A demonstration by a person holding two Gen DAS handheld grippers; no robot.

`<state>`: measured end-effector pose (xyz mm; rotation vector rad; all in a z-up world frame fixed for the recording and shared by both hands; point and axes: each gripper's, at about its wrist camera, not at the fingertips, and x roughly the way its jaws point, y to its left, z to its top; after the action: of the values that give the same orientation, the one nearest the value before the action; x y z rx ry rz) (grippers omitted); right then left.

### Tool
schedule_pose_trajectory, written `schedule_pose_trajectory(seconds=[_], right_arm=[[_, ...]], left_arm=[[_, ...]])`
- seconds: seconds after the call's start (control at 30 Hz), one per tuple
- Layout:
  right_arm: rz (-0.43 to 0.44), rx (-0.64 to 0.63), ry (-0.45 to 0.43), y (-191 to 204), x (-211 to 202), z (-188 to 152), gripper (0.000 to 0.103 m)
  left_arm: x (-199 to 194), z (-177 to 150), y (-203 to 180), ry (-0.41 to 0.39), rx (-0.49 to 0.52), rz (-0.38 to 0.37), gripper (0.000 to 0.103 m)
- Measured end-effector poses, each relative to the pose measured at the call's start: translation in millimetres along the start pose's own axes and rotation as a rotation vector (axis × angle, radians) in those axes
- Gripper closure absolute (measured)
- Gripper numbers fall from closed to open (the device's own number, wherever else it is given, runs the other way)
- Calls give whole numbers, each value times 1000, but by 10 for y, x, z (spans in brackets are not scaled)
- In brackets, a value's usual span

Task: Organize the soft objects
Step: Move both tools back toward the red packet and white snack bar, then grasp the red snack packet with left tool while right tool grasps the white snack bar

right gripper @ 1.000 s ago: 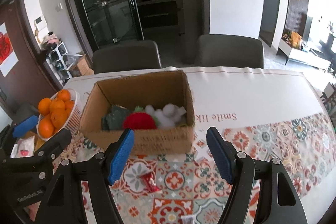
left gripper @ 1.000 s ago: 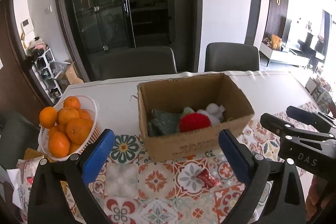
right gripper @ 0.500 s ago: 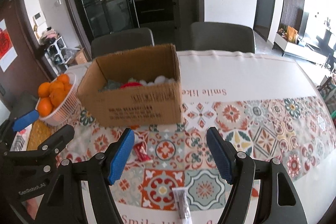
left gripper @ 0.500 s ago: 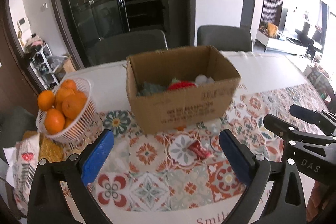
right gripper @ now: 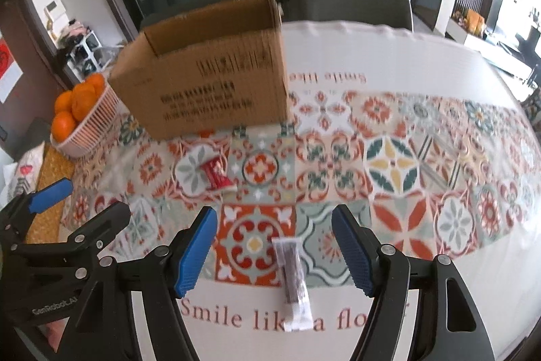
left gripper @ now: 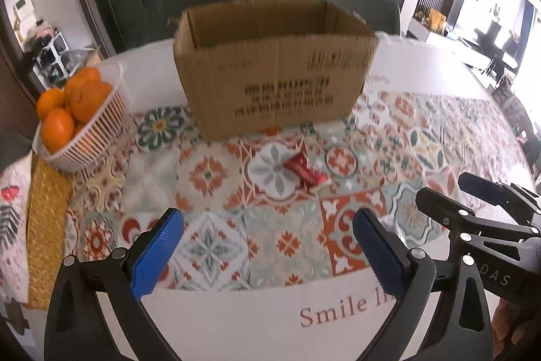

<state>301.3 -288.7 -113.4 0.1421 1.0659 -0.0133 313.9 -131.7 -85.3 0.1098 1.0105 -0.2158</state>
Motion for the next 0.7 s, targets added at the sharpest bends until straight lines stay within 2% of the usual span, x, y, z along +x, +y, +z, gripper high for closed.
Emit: schedule_pose_trajectory(seconds=[0.23,0.7], right_arm=[[11,12,94,-32,222,-251,35],[18,52,229,-208,696,-599,57]], left_arm=[[203,-237,-47,89,-11,-23,2],[645,-562,-189,237,20,-13,4]])
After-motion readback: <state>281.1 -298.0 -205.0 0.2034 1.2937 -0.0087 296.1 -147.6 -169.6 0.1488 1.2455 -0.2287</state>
